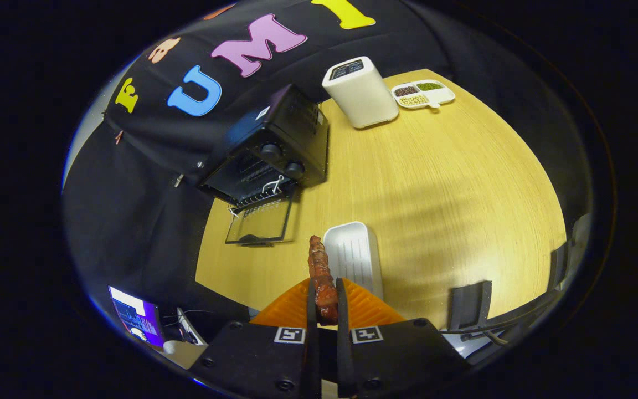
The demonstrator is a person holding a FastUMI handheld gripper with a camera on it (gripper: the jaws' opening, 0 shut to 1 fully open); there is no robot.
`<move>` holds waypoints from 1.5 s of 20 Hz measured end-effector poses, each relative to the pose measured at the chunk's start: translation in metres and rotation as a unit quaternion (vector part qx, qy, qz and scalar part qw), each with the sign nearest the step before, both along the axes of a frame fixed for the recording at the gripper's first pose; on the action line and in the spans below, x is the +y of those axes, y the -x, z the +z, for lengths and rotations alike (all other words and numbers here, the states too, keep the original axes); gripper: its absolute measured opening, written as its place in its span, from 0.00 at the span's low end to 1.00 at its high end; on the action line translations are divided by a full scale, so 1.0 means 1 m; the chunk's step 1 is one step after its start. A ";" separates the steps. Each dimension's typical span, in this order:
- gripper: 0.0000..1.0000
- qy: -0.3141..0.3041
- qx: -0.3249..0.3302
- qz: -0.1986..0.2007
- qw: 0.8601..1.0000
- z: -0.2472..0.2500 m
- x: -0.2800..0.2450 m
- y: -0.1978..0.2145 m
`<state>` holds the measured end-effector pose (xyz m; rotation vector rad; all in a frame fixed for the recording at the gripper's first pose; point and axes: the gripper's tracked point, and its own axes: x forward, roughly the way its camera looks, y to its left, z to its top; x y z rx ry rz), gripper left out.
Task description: Open the toaster oven, put the food inside, and close the toaster oven door.
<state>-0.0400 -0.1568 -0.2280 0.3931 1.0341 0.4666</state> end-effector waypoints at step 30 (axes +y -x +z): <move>0.15 -0.181 -0.125 -0.261 0.940 0.000 0.288 -0.129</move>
